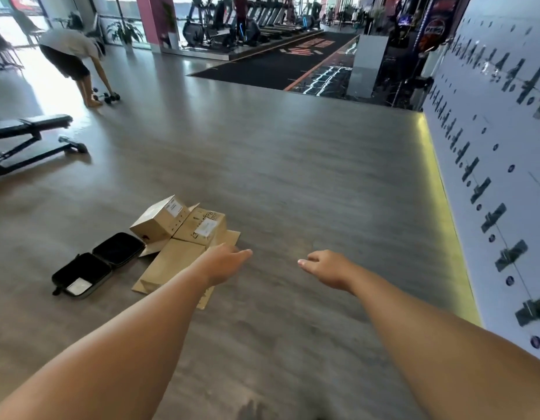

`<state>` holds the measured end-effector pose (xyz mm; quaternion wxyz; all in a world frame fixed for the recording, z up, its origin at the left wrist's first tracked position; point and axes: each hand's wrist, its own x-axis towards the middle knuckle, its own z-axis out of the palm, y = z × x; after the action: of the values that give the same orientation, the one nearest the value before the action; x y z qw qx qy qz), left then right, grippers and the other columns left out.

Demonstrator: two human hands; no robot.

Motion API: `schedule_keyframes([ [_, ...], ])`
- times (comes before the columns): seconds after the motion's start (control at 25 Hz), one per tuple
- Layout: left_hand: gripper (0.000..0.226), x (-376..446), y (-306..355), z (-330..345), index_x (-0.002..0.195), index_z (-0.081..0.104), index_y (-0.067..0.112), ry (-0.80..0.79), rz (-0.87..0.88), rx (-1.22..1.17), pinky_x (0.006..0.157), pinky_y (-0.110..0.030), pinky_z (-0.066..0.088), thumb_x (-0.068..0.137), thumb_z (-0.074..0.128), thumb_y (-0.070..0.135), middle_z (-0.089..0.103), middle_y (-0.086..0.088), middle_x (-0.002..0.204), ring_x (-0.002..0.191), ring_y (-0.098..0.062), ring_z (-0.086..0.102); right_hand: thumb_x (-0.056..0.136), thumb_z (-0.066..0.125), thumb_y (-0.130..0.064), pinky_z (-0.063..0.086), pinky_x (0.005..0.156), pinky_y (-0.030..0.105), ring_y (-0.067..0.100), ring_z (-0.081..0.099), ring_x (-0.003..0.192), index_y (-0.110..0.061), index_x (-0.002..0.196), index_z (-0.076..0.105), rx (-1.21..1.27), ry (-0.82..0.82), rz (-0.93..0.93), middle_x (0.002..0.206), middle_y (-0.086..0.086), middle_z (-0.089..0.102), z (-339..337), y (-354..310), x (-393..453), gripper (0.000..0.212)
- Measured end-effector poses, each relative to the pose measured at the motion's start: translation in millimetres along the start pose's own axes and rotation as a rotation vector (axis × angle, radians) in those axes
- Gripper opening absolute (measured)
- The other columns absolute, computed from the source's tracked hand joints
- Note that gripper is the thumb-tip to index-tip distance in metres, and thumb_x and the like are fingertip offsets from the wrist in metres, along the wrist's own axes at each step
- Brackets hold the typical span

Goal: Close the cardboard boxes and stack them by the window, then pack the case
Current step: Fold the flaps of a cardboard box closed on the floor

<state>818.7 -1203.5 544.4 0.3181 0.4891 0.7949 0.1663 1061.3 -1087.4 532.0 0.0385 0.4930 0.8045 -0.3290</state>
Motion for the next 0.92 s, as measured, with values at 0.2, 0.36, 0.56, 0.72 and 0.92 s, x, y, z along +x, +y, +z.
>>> schedule_keyframes([
  [0.2, 0.050, 152, 20, -31, 0.124, 0.065, 0.020, 0.020, -0.044, -0.022, 0.083, -0.032, 0.036, 0.098, 0.042, 0.056, 0.053, 0.008, 0.112, 0.108, -0.017, 0.051, 0.096, 0.049, -0.060, 0.043, 0.103, 0.035, 0.029, 0.054, 0.129, -0.014, 0.126, 0.065, -0.031, -0.033, -0.074, 0.136, 0.007, 0.061, -61, 5, 173, 0.057],
  [0.36, 0.048, 263, 44, -68, 0.108, 0.066, 0.023, 0.055, -0.108, -0.038, 0.078, -0.033, 0.041, 0.094, 0.041, 0.062, 0.059, 0.008, 0.107, 0.106, -0.021, 0.057, 0.095, 0.047, -0.063, 0.040, 0.109, 0.037, 0.027, 0.050, 0.133, -0.014, 0.139, 0.056, -0.083, -0.098, -0.139, 0.147, 0.008, 0.053, -122, -7, 303, 0.067],
  [0.56, 0.048, 384, 53, -120, 0.088, 0.062, 0.019, 0.137, -0.218, -0.097, 0.085, -0.038, 0.050, 0.091, 0.042, 0.063, 0.071, -0.007, 0.097, 0.090, -0.023, 0.065, 0.092, 0.047, -0.067, 0.037, 0.113, 0.040, 0.025, 0.046, 0.137, -0.017, 0.145, 0.051, -0.112, -0.160, -0.209, 0.152, 0.004, 0.049, -185, -49, 451, 0.073],
  [0.72, 0.053, 471, 24, -157, 0.112, 0.070, 0.017, 0.189, -0.307, -0.098, 0.094, -0.041, 0.049, 0.098, 0.040, 0.059, 0.068, -0.006, 0.114, 0.104, -0.023, 0.062, 0.092, 0.047, -0.069, 0.033, 0.116, 0.039, 0.024, 0.040, 0.143, -0.019, 0.151, 0.042, -0.168, -0.228, -0.282, 0.157, 0.002, 0.042, -203, -98, 563, 0.078],
  [0.92, 0.052, 588, -30, -209, 0.122, 0.067, 0.016, 0.276, -0.390, -0.169, 0.084, -0.033, 0.043, 0.100, 0.041, 0.055, 0.063, -0.003, 0.124, 0.111, -0.023, 0.058, 0.090, 0.047, -0.070, 0.034, 0.115, 0.039, 0.024, 0.041, 0.142, -0.021, 0.151, 0.043, -0.242, -0.300, -0.354, 0.156, 0.001, 0.043, -202, -176, 707, 0.078],
])
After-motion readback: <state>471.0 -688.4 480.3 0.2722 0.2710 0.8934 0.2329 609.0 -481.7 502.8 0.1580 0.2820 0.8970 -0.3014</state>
